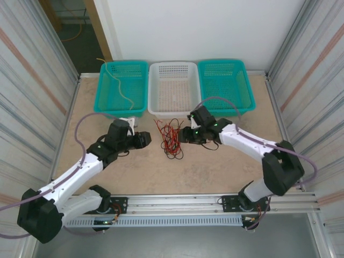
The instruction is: Untangle the cables
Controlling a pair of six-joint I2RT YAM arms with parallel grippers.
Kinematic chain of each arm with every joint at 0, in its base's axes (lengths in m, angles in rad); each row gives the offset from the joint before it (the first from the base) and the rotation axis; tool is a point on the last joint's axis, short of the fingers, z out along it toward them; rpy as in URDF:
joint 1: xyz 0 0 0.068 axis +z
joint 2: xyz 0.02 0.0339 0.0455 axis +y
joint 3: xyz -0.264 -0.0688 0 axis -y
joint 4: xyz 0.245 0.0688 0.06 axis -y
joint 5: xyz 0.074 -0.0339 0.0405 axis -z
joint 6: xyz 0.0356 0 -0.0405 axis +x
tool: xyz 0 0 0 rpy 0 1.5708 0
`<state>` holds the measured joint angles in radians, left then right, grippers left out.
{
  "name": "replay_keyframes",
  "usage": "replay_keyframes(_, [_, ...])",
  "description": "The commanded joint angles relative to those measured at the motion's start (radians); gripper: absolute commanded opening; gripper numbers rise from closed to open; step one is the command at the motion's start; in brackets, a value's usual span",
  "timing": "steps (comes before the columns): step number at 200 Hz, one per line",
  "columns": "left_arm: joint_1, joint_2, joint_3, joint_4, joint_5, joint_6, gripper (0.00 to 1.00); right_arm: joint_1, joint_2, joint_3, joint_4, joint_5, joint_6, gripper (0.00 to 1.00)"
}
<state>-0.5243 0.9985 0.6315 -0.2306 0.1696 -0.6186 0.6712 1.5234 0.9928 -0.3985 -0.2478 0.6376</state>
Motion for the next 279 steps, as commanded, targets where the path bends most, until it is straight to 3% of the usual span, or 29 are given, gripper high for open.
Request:
replay_keyframes(1, [-0.005, 0.002, 0.002, 0.025, 0.023, -0.029, 0.42, 0.008, 0.053, 0.04, 0.027, 0.041, -0.041, 0.46])
replay_keyframes(37, [-0.005, 0.017, 0.028, 0.031, 0.037, -0.009, 0.4, 0.009, 0.119, 0.074, 0.045, 0.039, -0.064, 0.46])
replay_keyframes(57, [-0.005, 0.03, 0.034, 0.027, 0.042, -0.003, 0.39, 0.009, 0.151, 0.107, 0.021, 0.065, -0.077, 0.39])
replay_keyframes(127, [-0.005, 0.037, 0.04, 0.032, 0.041, 0.0, 0.39, 0.008, 0.242, 0.191, -0.005, 0.097, -0.138, 0.37])
replay_keyframes(157, [-0.005, 0.042, 0.046, 0.033, 0.046, -0.001, 0.38, 0.008, 0.24, 0.201, -0.016, 0.11, -0.148, 0.24])
replay_keyframes(206, [-0.005, 0.047, 0.074, 0.049, 0.055, 0.028, 0.4, 0.02, 0.046, 0.113, -0.036, 0.111, -0.189, 0.0])
replay_keyframes(246, [-0.019, 0.059, 0.104, 0.141, 0.144, 0.061, 0.51, 0.035, -0.182, 0.109, -0.101, 0.088, -0.239, 0.0])
replay_keyframes(279, [-0.089, 0.078, 0.203, 0.152, 0.187, 0.216, 0.58, 0.041, -0.315, 0.196, -0.166, 0.093, -0.293, 0.0])
